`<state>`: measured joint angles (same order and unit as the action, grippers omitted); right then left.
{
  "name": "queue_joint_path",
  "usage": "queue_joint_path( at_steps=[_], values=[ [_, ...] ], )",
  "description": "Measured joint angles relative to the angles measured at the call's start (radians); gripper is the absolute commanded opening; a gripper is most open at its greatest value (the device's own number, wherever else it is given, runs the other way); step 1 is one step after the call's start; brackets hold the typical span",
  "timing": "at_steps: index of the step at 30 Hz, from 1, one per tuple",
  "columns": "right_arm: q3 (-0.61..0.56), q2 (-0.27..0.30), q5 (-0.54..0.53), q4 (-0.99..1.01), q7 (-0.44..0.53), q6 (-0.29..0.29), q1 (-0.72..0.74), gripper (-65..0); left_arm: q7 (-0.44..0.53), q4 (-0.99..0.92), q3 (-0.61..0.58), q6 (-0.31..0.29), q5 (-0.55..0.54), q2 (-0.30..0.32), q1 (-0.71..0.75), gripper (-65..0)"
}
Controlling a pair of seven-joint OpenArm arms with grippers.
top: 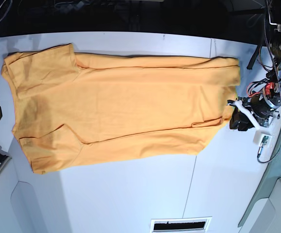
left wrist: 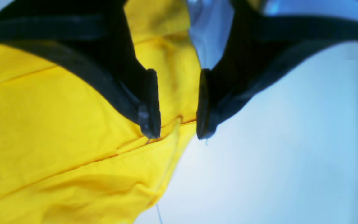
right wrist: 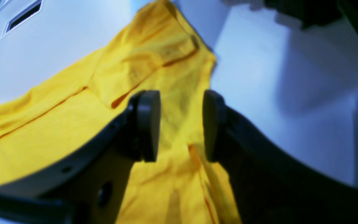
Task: Layout the t-shirt on the table in an organized manner, then fold the t-shirt properly
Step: 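Grasp the shirt's hem side with both grippers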
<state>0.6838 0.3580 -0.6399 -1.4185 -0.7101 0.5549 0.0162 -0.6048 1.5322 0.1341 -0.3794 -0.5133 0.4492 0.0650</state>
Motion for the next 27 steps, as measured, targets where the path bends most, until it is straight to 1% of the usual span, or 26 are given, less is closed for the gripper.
queue_joint_path(
  at_steps=[5,7,11,14,16,17,19,22,23,24,25,27],
  values=[
    [-0.096,0.0,0.084,0.129,0.053,-0.007,0.097,-41.8,0.044,-0.151,-0.155,-0.002,0.074,-0.003,-0.129,-41.7],
    [-0.121,0.0,0.108,0.192,0.072,-0.003,0.138,-41.8,0.048,-0.209,-0.2,-0.002,0.102,-0.003,-0.169,-41.7],
    [-0.134,0.0,0.143,0.325,0.112,-0.01,0.215,-41.8,0.055,-0.305,-0.226,0.001,0.148,-0.003,-0.198,-41.7],
    [-0.134,0.002,0.15,0.404,0.113,-0.013,0.253,-41.8,0.052,-0.317,-0.226,0.001,0.158,0.0,-0.197,-41.7],
    [-0.134,0.001,0.15,0.422,0.131,-0.013,0.261,-41.8,0.058,-0.317,-0.226,0.001,0.158,0.0,-0.201,-41.8],
    [-0.134,-0.001,0.151,0.423,0.138,-0.013,0.261,-41.8,0.06,-0.317,-0.226,0.001,0.158,-0.001,-0.202,-42.8],
    [-0.134,-0.001,0.151,0.423,0.142,-0.013,0.261,-41.8,0.068,-0.317,-0.226,0.001,0.161,0.0,-0.201,-48.7],
    [-0.134,-0.01,0.151,0.423,0.157,-0.013,0.261,-41.8,0.067,-0.317,-0.226,0.001,0.165,0.0,-0.201,-55.3],
    [-0.134,-0.013,0.151,0.423,0.17,-0.013,0.261,-41.8,0.067,-0.317,-0.226,0.001,0.165,0.0,-0.202,-58.1],
    [-0.134,-0.017,0.151,0.426,0.175,-0.013,0.261,-41.8,0.067,-0.317,-0.226,0.001,0.166,0.0,-0.201,-62.8],
    [-0.134,-0.018,0.151,0.43,0.192,-0.013,0.264,-41.8,0.067,-0.317,-0.226,0.001,0.166,0.0,-0.201,-65.0],
    [-0.134,-0.017,0.181,0.456,0.221,-0.014,0.273,-41.8,0.067,-0.317,-0.226,0.001,0.165,0.0,-0.202,-65.0]
  ],
)
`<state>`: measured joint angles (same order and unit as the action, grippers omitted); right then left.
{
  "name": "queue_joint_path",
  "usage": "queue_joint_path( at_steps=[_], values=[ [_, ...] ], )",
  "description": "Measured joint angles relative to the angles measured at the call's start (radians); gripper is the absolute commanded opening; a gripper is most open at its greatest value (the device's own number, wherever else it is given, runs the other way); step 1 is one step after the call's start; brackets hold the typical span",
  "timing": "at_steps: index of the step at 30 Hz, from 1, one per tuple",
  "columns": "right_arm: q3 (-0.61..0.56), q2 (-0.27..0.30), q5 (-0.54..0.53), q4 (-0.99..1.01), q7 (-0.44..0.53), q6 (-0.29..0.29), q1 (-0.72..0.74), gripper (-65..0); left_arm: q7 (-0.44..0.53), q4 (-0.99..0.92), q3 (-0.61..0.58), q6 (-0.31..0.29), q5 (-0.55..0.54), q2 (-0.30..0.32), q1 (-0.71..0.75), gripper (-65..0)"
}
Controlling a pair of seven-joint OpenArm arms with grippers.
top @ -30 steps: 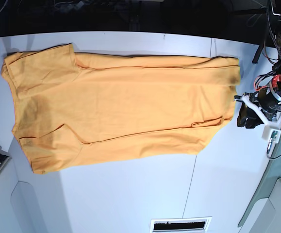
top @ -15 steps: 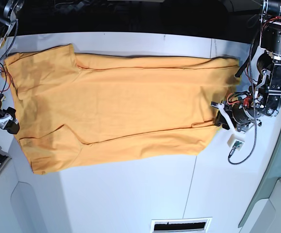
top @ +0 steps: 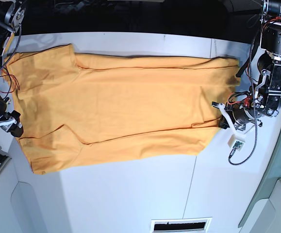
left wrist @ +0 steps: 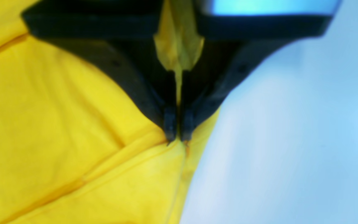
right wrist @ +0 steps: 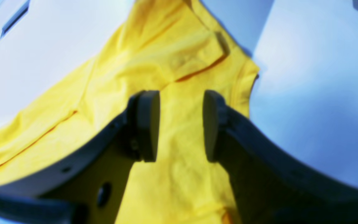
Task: Layout the t-shirt on the table in an organized manner, then fold the t-shirt properly
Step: 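Grasp the shirt's hem side with both grippers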
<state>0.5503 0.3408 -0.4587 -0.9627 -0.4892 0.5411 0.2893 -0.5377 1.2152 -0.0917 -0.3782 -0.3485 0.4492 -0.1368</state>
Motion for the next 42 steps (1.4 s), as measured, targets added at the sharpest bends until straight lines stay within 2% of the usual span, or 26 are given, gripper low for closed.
queue_joint_path(
  at_steps=[8,12,15,22,27,29,33,38,42],
  values=[
    [0.001,0.003,0.116,0.202,0.188,-0.029,0.116,-41.8,-0.002,0.043,0.0,-0.004,-0.001,0.004,-0.004,-65.0],
    [0.001,0.007,0.164,0.29,0.212,-0.079,0.165,-41.8,-0.001,0.073,0.0,-0.005,0.0,0.02,-0.006,-65.0],
    [0.001,0.008,0.182,0.344,0.251,-0.082,0.177,-41.8,-0.001,0.074,0.0,-0.005,0.0,0.022,-0.008,-65.0],
    [0.001,0.005,0.205,0.399,0.254,-0.082,0.164,-41.8,-0.005,0.074,0.0,-0.005,-0.002,0.022,-0.007,-65.0],
    [0.001,0.006,0.172,0.391,0.29,-0.055,0.111,-41.9,-0.034,0.074,0.0,-0.009,-0.003,0.022,-0.005,-65.0],
    [0.001,0.008,0.139,0.377,0.291,-0.043,0.085,-41.9,-0.035,0.074,0.0,-0.053,-0.002,0.023,-0.003,-65.0],
    [0.001,0.005,0.058,0.296,0.287,0.009,-0.007,-41.9,-0.035,0.077,-0.001,-0.068,-0.005,0.024,0.015,-65.0],
    [0.001,0.005,0.023,0.169,0.263,0.003,-0.111,-41.9,-0.038,0.081,-0.001,-0.072,-0.007,0.028,0.04,-65.0],
    [0.001,0.005,0.0,0.1,0.23,-0.011,-0.141,-41.9,-0.038,0.081,-0.001,-0.072,-0.006,0.033,0.04,-65.0]
  ],
)
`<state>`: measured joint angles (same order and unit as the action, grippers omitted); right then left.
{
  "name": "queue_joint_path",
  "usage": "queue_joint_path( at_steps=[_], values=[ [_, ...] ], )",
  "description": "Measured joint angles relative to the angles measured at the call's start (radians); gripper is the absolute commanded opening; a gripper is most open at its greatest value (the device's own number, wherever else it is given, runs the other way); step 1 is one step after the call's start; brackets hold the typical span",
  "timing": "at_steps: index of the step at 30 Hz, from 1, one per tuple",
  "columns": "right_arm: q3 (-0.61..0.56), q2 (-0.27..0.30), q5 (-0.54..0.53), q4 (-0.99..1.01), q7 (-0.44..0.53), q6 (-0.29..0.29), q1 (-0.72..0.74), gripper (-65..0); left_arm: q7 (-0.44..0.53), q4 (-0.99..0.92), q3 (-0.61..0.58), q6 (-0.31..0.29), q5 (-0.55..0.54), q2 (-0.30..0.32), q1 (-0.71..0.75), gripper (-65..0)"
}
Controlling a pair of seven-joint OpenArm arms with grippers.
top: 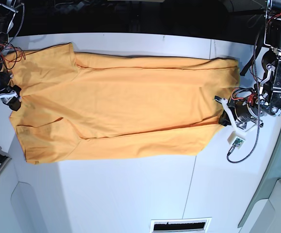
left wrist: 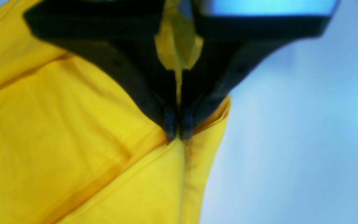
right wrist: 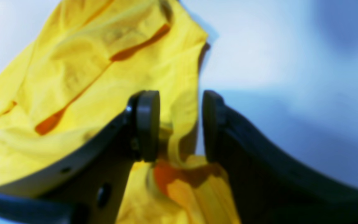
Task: Layout the t-shirt on the table in an organized manner, then fold the t-shirt properly
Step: 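Grasp the shirt's hem side with both grippers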
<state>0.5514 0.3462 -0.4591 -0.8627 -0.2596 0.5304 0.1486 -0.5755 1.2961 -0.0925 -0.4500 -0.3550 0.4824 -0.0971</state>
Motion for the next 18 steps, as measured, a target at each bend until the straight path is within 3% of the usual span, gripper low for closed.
queue_joint_path(
  at_steps=[4,11,14,18],
  values=[
    [0.0,-0.002,-0.015,-0.043,0.002,0.0,0.028,-41.9,0.0,0.001,0.0,0.0,0.0,0.0,0.0,-65.0],
    [0.0,-0.001,0.111,-0.036,0.001,-0.051,0.129,-41.9,0.0,0.002,0.0,0.0,0.0,0.0,0.0,-65.0],
    [0.0,0.003,0.185,0.058,0.036,-0.097,0.199,-41.8,-0.001,0.002,0.0,0.0,-0.001,0.0,0.0,-65.0],
    [-0.008,0.006,0.254,0.273,0.121,-0.078,0.298,-41.8,-0.005,0.003,0.0,0.0,-0.001,0.0,0.0,-65.0]
  ],
)
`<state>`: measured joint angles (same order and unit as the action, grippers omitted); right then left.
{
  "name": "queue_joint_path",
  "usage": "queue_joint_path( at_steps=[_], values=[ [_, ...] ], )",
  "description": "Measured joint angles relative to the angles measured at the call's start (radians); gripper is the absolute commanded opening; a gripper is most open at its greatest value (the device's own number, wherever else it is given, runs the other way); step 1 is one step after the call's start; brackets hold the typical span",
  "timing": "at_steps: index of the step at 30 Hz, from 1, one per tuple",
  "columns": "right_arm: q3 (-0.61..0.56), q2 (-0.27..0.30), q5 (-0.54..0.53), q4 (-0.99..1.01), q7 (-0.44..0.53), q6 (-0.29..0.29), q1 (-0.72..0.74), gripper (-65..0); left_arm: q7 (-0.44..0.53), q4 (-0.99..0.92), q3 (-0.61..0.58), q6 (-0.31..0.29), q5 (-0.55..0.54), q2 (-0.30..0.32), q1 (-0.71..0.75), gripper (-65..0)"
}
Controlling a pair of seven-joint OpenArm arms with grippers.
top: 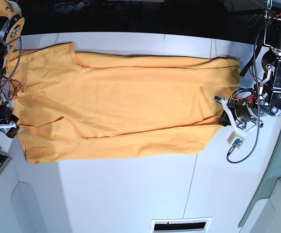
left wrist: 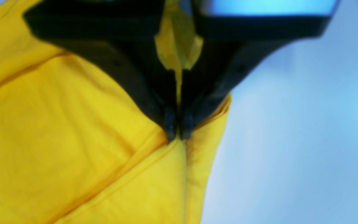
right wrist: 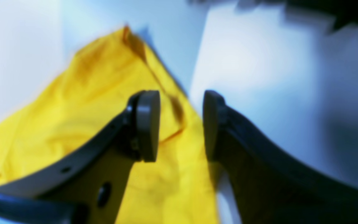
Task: Layout the t-shirt on the table in an organized manner, then fold the t-shirt properly
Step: 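Grasp the shirt's hem side with both grippers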
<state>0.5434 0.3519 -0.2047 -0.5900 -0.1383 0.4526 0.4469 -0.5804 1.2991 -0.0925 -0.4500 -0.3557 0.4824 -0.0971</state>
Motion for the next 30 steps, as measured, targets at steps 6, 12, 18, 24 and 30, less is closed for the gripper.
queue_joint_path(
  at_steps=[6,12,18,24,30],
  values=[
    [-0.091,-0.008,0.034,0.095,0.017,-0.02,0.055,-41.8,-0.006,0.001,0.0,0.0,-0.001,0.0,0.0,-65.0],
    [-0.097,-0.003,0.052,0.095,0.025,-0.034,0.05,-46.2,-0.006,0.001,0.0,0.0,-0.005,0.0,0.0,-65.0],
    [-0.097,-0.003,0.057,0.095,0.047,0.019,0.049,-65.0,-0.006,0.001,0.0,0.0,-0.008,0.0,0.0,-65.0],
    [-0.097,-0.005,0.058,0.077,0.116,0.071,0.048,-65.0,-0.006,0.001,0.0,0.0,-0.009,0.0,-0.001,-65.0],
    [-0.097,-0.003,0.056,-0.02,0.111,0.106,0.046,-65.0,-0.011,0.001,-0.001,0.006,-0.012,0.018,-0.055,-65.0]
  ],
)
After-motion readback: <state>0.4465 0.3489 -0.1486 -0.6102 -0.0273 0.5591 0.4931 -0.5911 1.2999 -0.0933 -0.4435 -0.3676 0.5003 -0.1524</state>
